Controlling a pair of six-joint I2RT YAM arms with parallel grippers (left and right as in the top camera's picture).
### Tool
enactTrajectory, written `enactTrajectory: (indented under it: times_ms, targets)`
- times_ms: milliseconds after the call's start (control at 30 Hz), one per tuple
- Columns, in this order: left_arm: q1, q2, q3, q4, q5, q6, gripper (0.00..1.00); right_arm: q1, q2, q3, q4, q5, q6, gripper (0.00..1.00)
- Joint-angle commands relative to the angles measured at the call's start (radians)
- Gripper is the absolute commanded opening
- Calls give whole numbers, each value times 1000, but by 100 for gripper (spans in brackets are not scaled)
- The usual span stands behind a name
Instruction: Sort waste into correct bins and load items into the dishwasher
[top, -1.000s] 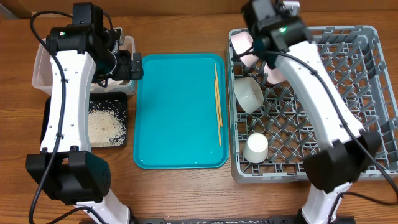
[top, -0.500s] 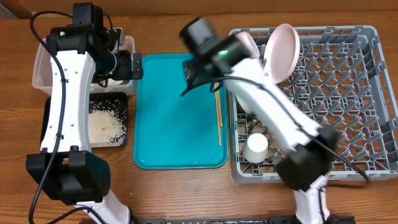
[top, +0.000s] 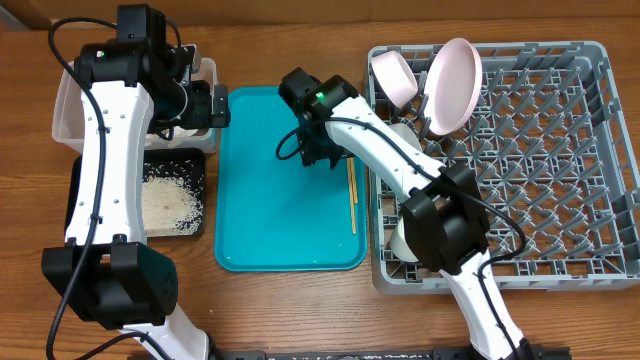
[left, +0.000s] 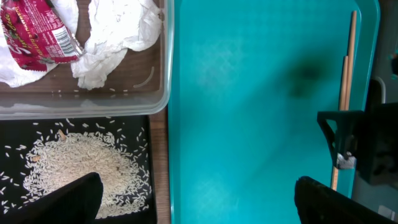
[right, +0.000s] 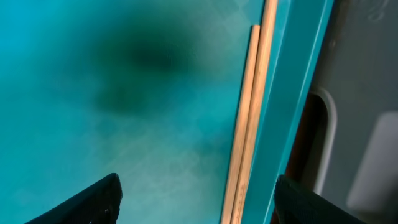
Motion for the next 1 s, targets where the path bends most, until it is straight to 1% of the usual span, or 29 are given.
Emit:
enactTrajectory:
  times_ms: [0, 100, 267, 367, 433, 500, 600, 633, 667, 700, 733, 833, 967]
  targets:
    - [-1, 5, 18, 0, -4, -9, 100, -15, 35, -13, 12, 16, 13, 80]
    - [-1, 5, 18, 0, -4, -9, 100, -26, 52, -39, 25, 11, 13, 80]
    - [-1, 5, 18, 0, -4, -9, 100, -37, 57, -113, 103, -86, 5, 80]
    - [-1, 5, 18, 0, -4, -9, 100, -36, 57, -148, 129, -161, 5, 73]
    - [-1, 5, 18, 0, -4, -9, 100, -32, 57, -162, 134, -210, 5, 65]
    - [-1, 5, 18, 0, -4, -9, 100, -26, 57, -167, 133, -239, 4, 51]
    - [-1, 5, 18, 0, -4, -9, 100, -13, 57, -167, 134, -246, 5, 36]
    - [-1, 5, 18, 0, -4, -9, 100, -11, 57, -167, 135, -246, 4, 27]
    - [-1, 5, 18, 0, -4, -9, 100, -10, 57, -167, 136, -245, 4, 15]
    - [-1, 5, 18, 0, -4, -9, 100, -10, 57, -166, 136, -241, 5, 7]
    - [-1, 5, 18, 0, -4, -9, 100, -10, 57, -166, 136, -237, 5, 4]
    - [-1, 5, 18, 0, -4, -9, 100, -14, 56, -163, 132, -231, -5, 4]
    - [0, 5, 18, 0, -4, -9, 100, -16, 48, -121, 86, -211, -19, 4]
